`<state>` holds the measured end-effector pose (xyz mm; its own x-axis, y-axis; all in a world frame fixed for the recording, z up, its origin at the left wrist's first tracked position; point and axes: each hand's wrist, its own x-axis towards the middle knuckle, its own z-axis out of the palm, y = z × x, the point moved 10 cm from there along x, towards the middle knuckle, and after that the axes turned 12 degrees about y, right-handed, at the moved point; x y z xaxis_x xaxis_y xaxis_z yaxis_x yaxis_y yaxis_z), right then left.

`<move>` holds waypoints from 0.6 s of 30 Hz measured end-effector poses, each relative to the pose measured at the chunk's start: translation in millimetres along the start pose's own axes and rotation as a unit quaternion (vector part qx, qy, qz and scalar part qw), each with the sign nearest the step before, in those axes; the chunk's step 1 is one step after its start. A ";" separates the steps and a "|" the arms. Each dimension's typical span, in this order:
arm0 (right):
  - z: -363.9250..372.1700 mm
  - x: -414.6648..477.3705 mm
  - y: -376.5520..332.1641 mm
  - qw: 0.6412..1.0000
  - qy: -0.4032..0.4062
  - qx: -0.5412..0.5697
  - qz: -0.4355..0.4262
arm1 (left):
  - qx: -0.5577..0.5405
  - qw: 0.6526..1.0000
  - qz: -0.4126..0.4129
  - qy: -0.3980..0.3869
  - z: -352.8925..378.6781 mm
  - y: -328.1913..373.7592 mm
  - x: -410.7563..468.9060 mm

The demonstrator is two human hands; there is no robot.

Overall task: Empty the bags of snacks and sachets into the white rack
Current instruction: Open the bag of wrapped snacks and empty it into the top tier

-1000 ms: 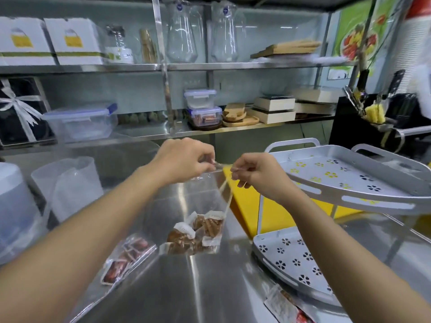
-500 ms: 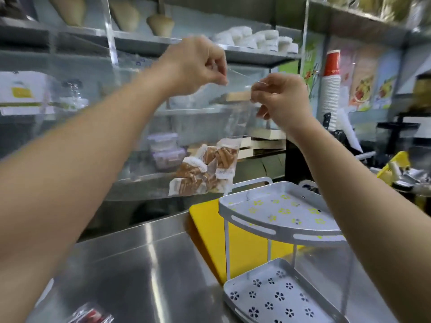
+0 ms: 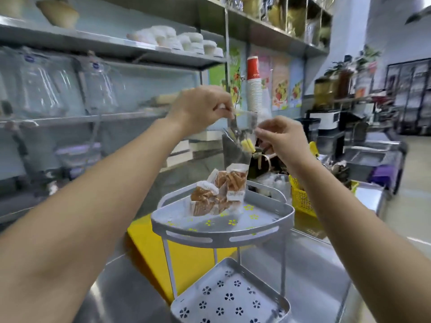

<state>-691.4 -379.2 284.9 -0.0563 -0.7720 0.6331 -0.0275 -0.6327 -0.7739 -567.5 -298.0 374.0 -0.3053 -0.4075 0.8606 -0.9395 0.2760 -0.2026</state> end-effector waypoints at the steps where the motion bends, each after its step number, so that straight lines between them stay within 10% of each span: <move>1: -1.5 -3.8 15.6 0.999 -0.020 -0.013 0.029 | -0.028 1.000 -0.003 -0.007 6.9 1.4 -2.2; 10: 29.4 -61.4 85.5 0.966 -0.225 -0.058 0.115 | -0.096 0.994 -0.047 0.029 19.1 -14.3 -7.1; 18: 44.7 -67.2 92.7 0.966 -0.225 -0.030 0.127 | -0.211 0.961 -0.149 0.103 -2.2 -41.3 2.4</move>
<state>-645.5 -388.7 171.3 0.3709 -0.8582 0.3548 -0.1293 -0.4261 -0.8954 -529.2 -308.5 385.5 0.0453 -0.3538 0.9342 -0.8205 0.5203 0.2368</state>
